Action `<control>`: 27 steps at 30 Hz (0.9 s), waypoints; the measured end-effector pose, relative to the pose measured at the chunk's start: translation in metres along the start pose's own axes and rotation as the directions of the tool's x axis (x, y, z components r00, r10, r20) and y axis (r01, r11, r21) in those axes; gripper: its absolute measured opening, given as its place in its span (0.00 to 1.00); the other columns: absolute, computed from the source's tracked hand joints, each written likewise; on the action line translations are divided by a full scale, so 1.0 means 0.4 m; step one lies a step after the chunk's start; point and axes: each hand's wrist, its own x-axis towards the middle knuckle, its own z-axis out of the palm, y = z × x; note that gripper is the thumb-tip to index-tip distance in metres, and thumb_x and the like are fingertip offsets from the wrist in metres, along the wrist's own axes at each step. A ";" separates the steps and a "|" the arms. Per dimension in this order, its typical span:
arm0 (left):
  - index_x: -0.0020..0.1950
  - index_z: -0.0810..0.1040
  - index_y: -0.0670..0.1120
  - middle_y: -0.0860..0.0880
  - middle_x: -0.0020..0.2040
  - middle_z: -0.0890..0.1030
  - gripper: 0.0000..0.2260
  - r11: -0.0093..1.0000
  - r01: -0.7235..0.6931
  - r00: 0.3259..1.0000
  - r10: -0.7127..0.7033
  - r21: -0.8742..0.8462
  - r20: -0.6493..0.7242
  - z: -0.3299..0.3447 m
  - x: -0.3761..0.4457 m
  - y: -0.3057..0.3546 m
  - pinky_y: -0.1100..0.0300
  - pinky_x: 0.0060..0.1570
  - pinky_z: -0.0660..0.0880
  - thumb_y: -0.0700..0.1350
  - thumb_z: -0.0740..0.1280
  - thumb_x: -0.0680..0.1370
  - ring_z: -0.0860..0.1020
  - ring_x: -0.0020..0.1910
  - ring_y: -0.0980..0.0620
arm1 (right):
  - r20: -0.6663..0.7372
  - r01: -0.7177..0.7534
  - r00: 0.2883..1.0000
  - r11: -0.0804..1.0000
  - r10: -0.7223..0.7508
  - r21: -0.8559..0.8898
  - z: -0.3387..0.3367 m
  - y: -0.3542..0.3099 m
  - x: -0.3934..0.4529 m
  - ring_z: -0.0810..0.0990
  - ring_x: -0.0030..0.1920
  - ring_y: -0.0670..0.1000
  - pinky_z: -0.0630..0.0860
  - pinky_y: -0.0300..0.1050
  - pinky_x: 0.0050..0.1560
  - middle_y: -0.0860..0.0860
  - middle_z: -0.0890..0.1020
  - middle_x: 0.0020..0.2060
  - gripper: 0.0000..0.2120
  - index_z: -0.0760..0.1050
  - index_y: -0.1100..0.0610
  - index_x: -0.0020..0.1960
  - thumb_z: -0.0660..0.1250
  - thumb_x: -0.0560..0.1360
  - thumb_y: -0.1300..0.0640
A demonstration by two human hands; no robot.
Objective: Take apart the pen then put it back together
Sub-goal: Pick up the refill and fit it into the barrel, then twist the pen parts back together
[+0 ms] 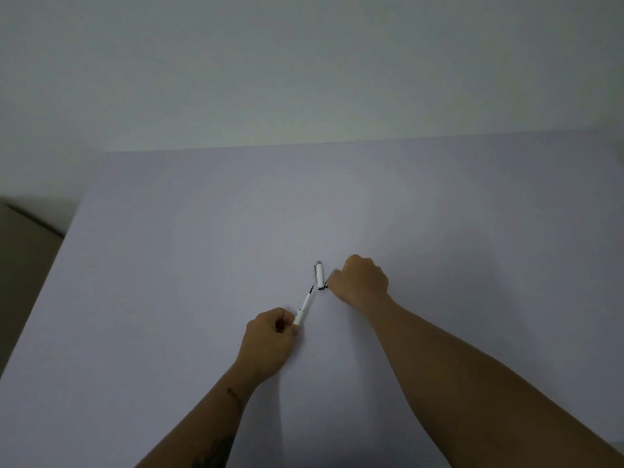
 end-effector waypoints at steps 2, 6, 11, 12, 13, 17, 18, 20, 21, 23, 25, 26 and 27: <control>0.39 0.80 0.47 0.51 0.34 0.80 0.04 1.000 0.005 1.000 -0.005 0.001 0.002 0.002 0.000 -0.001 0.62 0.33 0.70 0.42 0.69 0.74 0.73 0.31 0.54 | 0.010 0.005 1.000 1.000 -0.005 -0.005 0.002 -0.003 0.005 0.80 0.53 0.61 0.70 0.44 0.44 0.57 0.81 0.52 0.11 0.69 0.55 0.43 0.63 0.73 0.47; 0.38 0.79 0.47 0.50 0.34 0.80 0.04 1.000 0.014 1.000 -0.015 -0.003 -0.009 -0.002 -0.003 -0.005 0.61 0.33 0.71 0.42 0.69 0.74 0.73 0.31 0.53 | 0.010 0.015 1.000 1.000 -0.015 -0.007 0.005 -0.017 0.012 0.80 0.51 0.61 0.71 0.45 0.44 0.56 0.81 0.50 0.12 0.70 0.56 0.42 0.63 0.73 0.47; 0.39 0.79 0.46 0.50 0.35 0.80 0.04 0.999 0.034 0.999 -0.034 -0.011 -0.022 -0.015 -0.010 -0.020 0.60 0.35 0.72 0.42 0.69 0.74 0.74 0.32 0.52 | 0.021 0.020 1.000 1.000 -0.019 -0.024 0.010 -0.018 -0.001 0.81 0.52 0.61 0.71 0.44 0.43 0.56 0.81 0.50 0.10 0.69 0.55 0.42 0.66 0.71 0.50; 0.39 0.79 0.46 0.50 0.34 0.80 0.04 0.999 0.033 0.999 -0.033 -0.013 -0.022 -0.017 -0.012 -0.022 0.60 0.35 0.72 0.42 0.69 0.74 0.74 0.32 0.52 | 0.027 0.024 0.999 0.999 -0.023 -0.021 0.010 -0.018 -0.006 0.81 0.51 0.61 0.71 0.44 0.43 0.55 0.81 0.49 0.10 0.69 0.55 0.42 0.66 0.70 0.50; 0.39 0.79 0.46 0.50 0.34 0.80 0.04 0.999 0.032 0.999 -0.032 -0.018 -0.022 -0.018 -0.014 -0.022 0.60 0.35 0.72 0.42 0.69 0.74 0.73 0.32 0.52 | 0.034 0.028 0.999 0.999 -0.027 -0.020 0.008 -0.018 -0.010 0.81 0.51 0.60 0.71 0.44 0.43 0.55 0.80 0.48 0.09 0.69 0.55 0.41 0.66 0.69 0.51; 0.39 0.79 0.46 0.50 0.34 0.79 0.04 1.000 0.021 1.000 -0.022 -0.023 -0.020 -0.023 -0.022 -0.017 0.59 0.36 0.72 0.42 0.69 0.74 0.74 0.33 0.51 | 0.034 0.037 0.999 0.998 -0.039 0.044 -0.016 -0.024 -0.028 0.79 0.42 0.59 0.70 0.43 0.39 0.52 0.75 0.37 0.10 0.65 0.55 0.34 0.64 0.69 0.55; 0.39 0.79 0.46 0.50 0.34 0.79 0.04 1.000 0.017 1.000 -0.018 -0.024 -0.021 -0.024 -0.024 -0.015 0.59 0.37 0.72 0.42 0.69 0.74 0.74 0.33 0.51 | 0.030 0.043 0.998 0.993 -0.047 0.113 -0.024 -0.027 -0.033 0.77 0.38 0.58 0.69 0.42 0.37 0.51 0.75 0.33 0.10 0.65 0.55 0.32 0.63 0.69 0.55; 0.39 0.79 0.46 0.50 0.33 0.78 0.04 1.000 0.005 1.000 -0.005 -0.023 -0.021 -0.026 -0.028 -0.009 0.59 0.37 0.72 0.42 0.69 0.74 0.73 0.33 0.51 | 0.032 0.055 0.997 0.945 -0.069 0.322 -0.043 -0.037 -0.047 0.77 0.33 0.55 0.69 0.40 0.33 0.50 0.79 0.29 0.10 0.71 0.56 0.29 0.62 0.68 0.57; 0.39 0.79 0.46 0.50 0.33 0.78 0.04 1.000 -0.002 1.000 0.002 -0.020 -0.020 -0.027 -0.030 -0.007 0.59 0.37 0.72 0.42 0.69 0.74 0.73 0.33 0.51 | 0.037 0.058 0.996 0.902 -0.082 0.427 -0.053 -0.043 -0.055 0.77 0.31 0.52 0.70 0.39 0.32 0.50 0.81 0.28 0.10 0.76 0.57 0.29 0.62 0.68 0.58; 0.39 0.79 0.47 0.51 0.34 0.78 0.05 1.000 -0.021 1.000 0.020 -0.012 -0.014 -0.030 -0.033 -0.002 0.60 0.36 0.71 0.42 0.69 0.74 0.73 0.33 0.52 | 0.041 0.050 0.995 0.821 -0.089 0.569 -0.068 -0.052 -0.073 0.75 0.30 0.49 0.71 0.40 0.32 0.54 0.84 0.31 0.10 0.82 0.58 0.33 0.64 0.68 0.59; 0.39 0.79 0.48 0.51 0.34 0.78 0.05 0.999 -0.041 0.999 0.041 -0.004 -0.006 -0.032 -0.037 0.003 0.61 0.35 0.70 0.42 0.69 0.75 0.73 0.33 0.53 | 0.028 0.054 0.996 0.794 -0.088 0.605 -0.076 -0.055 -0.091 0.76 0.31 0.49 0.73 0.41 0.34 0.54 0.86 0.34 0.09 0.84 0.57 0.36 0.64 0.68 0.59; 0.39 0.79 0.48 0.51 0.34 0.78 0.05 0.999 -0.050 0.999 0.050 -0.002 -0.004 -0.033 -0.039 0.006 0.61 0.35 0.70 0.42 0.69 0.75 0.73 0.32 0.53 | 0.017 0.059 0.996 0.793 -0.087 0.607 -0.077 -0.054 -0.098 0.77 0.31 0.49 0.73 0.41 0.34 0.53 0.86 0.34 0.09 0.84 0.57 0.36 0.64 0.68 0.59; 0.38 0.78 0.49 0.51 0.34 0.78 0.05 0.998 -0.058 0.998 0.058 0.001 -0.001 -0.033 -0.041 0.007 0.61 0.34 0.70 0.42 0.69 0.75 0.73 0.32 0.53 | 0.000 0.065 0.997 0.792 -0.081 0.606 -0.078 -0.053 -0.106 0.79 0.32 0.49 0.74 0.40 0.34 0.52 0.86 0.34 0.10 0.84 0.57 0.37 0.64 0.69 0.59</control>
